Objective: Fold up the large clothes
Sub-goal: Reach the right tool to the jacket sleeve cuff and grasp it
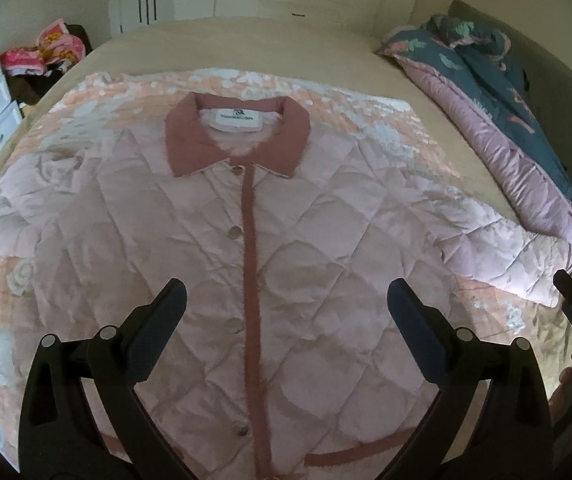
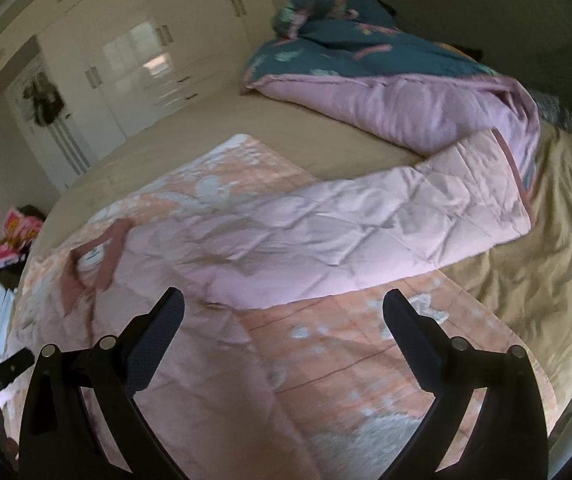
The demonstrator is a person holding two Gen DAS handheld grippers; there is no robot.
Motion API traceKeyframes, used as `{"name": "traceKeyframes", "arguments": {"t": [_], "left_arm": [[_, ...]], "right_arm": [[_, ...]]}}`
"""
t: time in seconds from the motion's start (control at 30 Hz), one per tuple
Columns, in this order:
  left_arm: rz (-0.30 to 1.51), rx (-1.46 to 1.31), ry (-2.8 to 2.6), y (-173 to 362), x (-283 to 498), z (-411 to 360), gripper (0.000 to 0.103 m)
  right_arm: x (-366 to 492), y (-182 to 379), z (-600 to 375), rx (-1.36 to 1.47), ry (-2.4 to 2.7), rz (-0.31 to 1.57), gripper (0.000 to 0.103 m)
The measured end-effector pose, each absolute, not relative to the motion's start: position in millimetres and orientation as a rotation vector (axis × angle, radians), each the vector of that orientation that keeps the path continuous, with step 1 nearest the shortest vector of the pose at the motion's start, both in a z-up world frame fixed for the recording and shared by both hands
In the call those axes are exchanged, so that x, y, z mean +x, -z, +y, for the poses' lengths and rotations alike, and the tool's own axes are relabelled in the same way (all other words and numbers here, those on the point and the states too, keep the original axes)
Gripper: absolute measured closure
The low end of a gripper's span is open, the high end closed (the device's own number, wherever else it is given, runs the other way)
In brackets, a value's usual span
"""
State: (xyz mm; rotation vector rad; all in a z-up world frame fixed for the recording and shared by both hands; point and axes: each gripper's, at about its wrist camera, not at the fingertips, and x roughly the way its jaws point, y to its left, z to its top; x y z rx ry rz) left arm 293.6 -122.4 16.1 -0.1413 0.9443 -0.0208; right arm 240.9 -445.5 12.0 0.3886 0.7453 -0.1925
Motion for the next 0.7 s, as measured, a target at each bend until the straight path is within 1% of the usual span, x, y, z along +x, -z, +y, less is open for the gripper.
{"name": "traceKeyframes", "arguments": {"t": [0.53, 0.7], "left_arm": [[1.017, -0.085, 0.007, 31.0, 328.5, -148.5, 0.009], [1.03, -0.076, 0.005, 40.5, 338.2, -150.6, 0.009]], "right_arm": [[277.3, 56.6, -545.7, 0.514, 0.412, 0.816, 0.004], [291.0, 80.1, -582.6, 0.623, 0.473, 0.854, 0.004]]}}
